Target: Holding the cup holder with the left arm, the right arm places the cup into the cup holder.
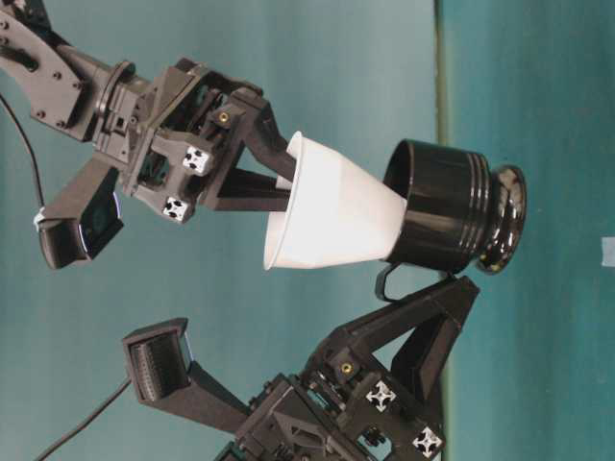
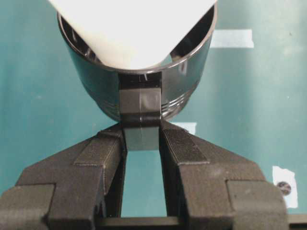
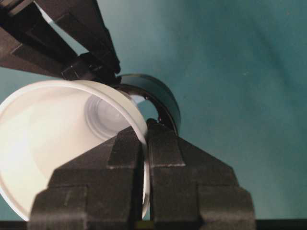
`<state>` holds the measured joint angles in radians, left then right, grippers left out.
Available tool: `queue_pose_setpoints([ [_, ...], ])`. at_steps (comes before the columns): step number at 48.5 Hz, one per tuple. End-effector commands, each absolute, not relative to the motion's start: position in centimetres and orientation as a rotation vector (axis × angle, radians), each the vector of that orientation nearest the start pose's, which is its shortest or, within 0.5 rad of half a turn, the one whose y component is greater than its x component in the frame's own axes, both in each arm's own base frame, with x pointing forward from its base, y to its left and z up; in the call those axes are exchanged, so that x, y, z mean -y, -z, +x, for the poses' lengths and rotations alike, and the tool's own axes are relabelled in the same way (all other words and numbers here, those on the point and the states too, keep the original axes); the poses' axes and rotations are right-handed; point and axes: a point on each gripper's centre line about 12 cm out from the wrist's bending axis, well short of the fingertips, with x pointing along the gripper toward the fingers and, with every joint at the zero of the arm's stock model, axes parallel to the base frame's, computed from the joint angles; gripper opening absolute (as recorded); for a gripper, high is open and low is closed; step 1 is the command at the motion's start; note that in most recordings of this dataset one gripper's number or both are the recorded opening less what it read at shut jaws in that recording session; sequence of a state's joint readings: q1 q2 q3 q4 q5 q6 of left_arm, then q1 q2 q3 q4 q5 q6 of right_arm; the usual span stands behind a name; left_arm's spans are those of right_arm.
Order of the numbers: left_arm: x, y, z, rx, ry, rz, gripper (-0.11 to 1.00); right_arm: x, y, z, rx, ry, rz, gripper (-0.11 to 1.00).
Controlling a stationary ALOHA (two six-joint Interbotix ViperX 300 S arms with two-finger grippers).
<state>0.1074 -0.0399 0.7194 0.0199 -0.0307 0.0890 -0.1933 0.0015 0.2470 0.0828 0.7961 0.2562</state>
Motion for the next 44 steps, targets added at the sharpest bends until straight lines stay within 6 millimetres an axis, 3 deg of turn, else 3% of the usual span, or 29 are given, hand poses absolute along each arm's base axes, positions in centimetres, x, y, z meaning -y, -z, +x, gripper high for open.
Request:
queue_pose_setpoints([
  [1,-3.88,-18.56,37.73,-0.599,-0.066,0.076,0.24,7.03,-27.22,40.5,-0.958,0.276,0.413,0.03],
  [44,-3.82,-18.53,37.03,-0.469,-0.072,0.081,0.24,6.55,-27.18,39.79,-0.999,0.272,0.394,0.03],
])
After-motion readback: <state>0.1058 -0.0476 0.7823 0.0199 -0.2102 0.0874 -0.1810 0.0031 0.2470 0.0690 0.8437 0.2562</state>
